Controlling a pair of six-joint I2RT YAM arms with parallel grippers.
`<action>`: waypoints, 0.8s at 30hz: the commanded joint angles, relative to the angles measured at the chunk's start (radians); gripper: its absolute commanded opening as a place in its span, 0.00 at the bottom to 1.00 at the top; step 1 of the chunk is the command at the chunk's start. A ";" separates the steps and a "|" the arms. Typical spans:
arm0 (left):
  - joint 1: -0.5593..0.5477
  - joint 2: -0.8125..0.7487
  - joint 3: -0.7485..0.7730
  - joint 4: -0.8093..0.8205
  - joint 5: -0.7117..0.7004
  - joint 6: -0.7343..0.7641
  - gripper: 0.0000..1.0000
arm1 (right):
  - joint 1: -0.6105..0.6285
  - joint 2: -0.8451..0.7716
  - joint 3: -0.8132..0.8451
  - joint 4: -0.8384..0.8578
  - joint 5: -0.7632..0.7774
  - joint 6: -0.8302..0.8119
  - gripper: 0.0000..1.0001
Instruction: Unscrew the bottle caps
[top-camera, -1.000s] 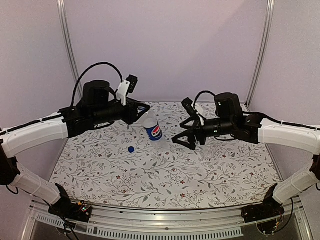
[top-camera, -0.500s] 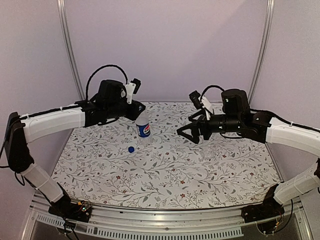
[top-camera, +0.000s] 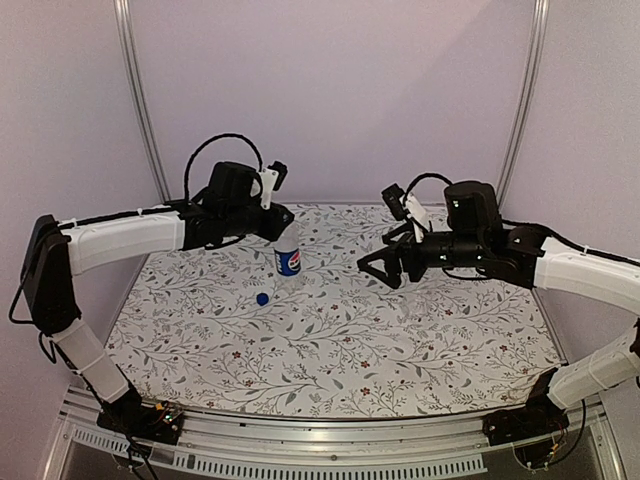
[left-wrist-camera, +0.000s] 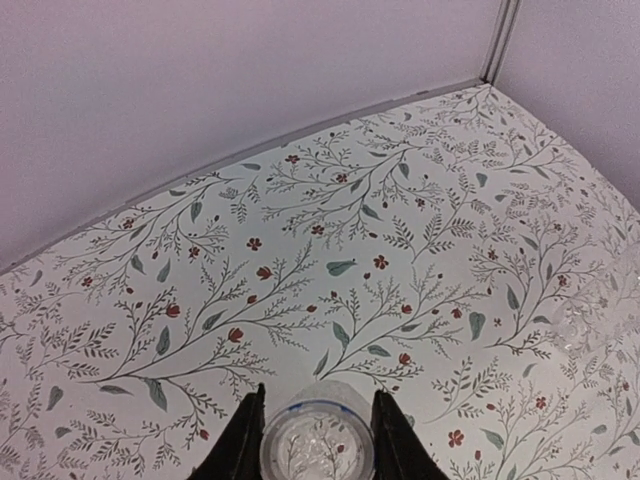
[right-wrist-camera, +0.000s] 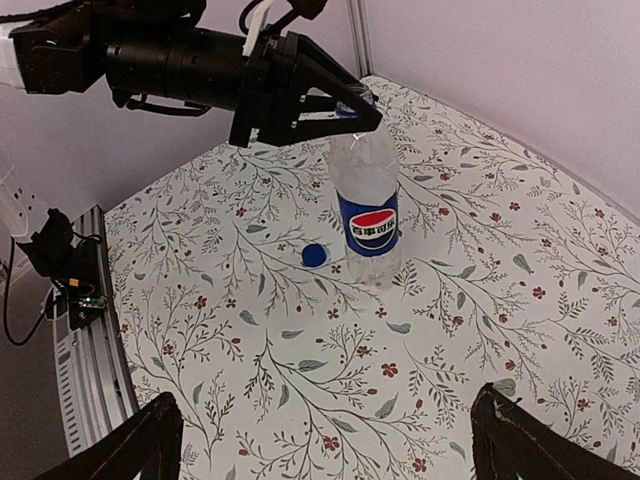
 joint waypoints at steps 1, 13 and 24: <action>0.013 0.023 0.012 -0.022 -0.016 -0.007 0.33 | -0.004 -0.030 -0.022 -0.005 0.034 0.008 0.99; 0.012 -0.046 -0.018 0.010 0.034 -0.011 0.80 | -0.005 -0.054 0.012 -0.083 0.179 0.026 0.99; 0.011 -0.330 -0.207 0.118 0.029 -0.066 1.00 | -0.032 -0.036 0.137 -0.368 0.599 0.106 0.99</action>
